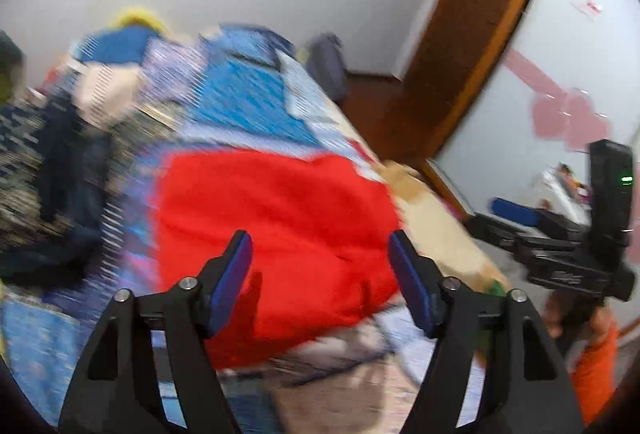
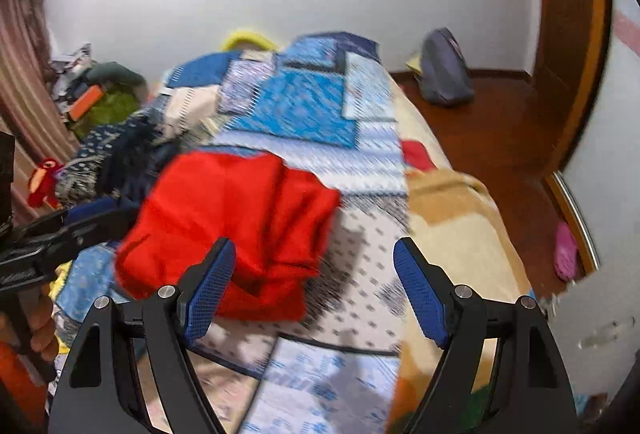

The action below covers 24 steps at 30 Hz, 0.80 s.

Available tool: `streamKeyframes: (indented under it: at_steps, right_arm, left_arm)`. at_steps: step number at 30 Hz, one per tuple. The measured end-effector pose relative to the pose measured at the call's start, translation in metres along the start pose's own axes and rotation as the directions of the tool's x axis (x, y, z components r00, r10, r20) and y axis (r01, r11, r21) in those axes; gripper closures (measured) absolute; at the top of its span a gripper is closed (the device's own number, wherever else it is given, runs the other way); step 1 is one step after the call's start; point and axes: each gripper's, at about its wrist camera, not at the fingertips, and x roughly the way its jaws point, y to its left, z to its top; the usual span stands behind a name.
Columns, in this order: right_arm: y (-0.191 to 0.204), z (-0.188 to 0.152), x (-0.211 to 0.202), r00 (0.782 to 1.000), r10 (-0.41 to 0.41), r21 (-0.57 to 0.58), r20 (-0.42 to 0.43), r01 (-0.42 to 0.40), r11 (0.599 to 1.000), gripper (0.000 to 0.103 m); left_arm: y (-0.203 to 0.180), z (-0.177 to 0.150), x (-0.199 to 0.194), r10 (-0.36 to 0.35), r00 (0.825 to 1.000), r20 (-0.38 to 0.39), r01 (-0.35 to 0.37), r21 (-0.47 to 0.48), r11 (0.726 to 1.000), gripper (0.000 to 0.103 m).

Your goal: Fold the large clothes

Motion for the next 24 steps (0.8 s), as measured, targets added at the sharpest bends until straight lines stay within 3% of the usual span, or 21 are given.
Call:
streamKeyframes:
  at_steps: [3, 8, 11, 15, 18, 24]
  right_arm:
    - [0.024, 0.009, 0.011, 0.999, 0.033, -0.040, 0.003, -0.033, 0.999, 0.025]
    - [0.059, 0.009, 0.046, 0.995, 0.085, -0.096, -0.047, -0.090, 0.991, 0.025]
    - [0.067, -0.006, 0.077, 0.987, 0.096, -0.107, -0.127, -0.109, 0.988, 0.025]
    - [0.054, -0.036, 0.117, 0.967, 0.035, -0.110, -0.253, -0.065, 0.992, 0.025]
    - [0.029, -0.054, 0.125, 0.956, 0.051, -0.052, -0.288, -0.069, 0.996, 0.025]
    - [-0.012, -0.070, 0.111, 0.952, 0.110, 0.063, -0.286, -0.096, 0.993, 0.022]
  left_arm:
    - [0.026, 0.002, 0.000, 0.142, 0.990, 0.010, -0.142, 0.022, 0.990, 0.026]
    - [0.059, -0.021, 0.030, 0.235, 0.966, -0.108, -0.231, 0.045, 0.972, 0.026]
    - [0.070, -0.048, 0.047, 0.223, 0.960, -0.168, -0.218, 0.048, 0.975, 0.025]
    - [0.079, -0.068, 0.047, 0.201, 0.968, -0.147, -0.201, 0.019, 0.979, 0.023]
    - [0.087, -0.076, 0.044, 0.161, 0.976, -0.144, -0.165, -0.018, 0.986, 0.023]
    - [0.090, -0.088, 0.037, 0.177, 0.975, -0.131, -0.179, -0.004, 0.984, 0.020]
